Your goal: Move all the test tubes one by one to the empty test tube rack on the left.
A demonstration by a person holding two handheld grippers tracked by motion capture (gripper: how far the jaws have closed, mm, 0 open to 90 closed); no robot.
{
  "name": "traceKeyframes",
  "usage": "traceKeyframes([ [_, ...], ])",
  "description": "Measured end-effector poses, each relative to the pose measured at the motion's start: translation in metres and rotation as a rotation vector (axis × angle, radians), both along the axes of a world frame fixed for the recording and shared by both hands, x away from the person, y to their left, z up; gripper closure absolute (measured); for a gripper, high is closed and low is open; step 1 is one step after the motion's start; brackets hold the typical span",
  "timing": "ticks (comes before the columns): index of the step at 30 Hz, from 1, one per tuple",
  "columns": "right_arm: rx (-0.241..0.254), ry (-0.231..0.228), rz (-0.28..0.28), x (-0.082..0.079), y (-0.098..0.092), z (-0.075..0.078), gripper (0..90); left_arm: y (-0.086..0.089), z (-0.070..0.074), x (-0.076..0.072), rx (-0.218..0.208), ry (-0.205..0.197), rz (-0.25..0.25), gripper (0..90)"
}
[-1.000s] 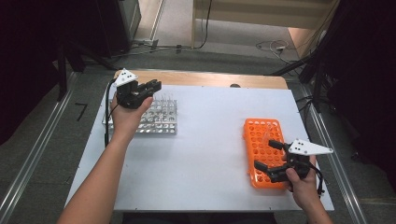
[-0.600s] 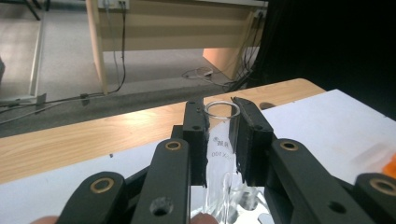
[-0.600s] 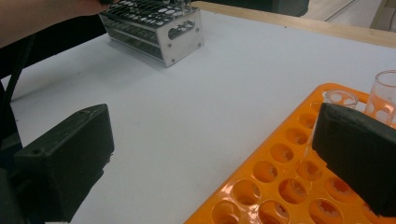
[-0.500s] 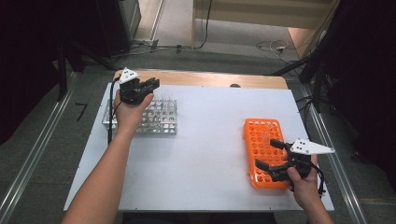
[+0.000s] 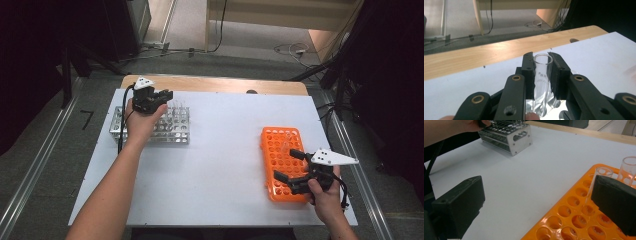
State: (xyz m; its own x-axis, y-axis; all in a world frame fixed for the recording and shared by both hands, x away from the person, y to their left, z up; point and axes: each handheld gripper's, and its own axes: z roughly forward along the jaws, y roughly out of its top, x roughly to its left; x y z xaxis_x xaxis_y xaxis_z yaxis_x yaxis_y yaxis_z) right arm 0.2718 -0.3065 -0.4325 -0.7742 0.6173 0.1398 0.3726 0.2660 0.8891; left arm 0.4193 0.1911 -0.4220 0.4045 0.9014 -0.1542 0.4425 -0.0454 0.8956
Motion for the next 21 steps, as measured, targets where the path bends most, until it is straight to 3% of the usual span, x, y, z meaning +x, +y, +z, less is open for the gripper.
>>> traceKeyframes([
  [12,-0.002,-0.003,-0.003,0.0003,-0.0007,0.0001,0.0,-0.0047,-0.0022,-0.0004,0.053,0.039,-0.003,74.8],
  [21,-0.005,-0.001,-0.003,0.0,0.0,0.0,0.0,-0.0051,-0.0023,-0.0019,0.052,0.062,0.001,71.1],
])
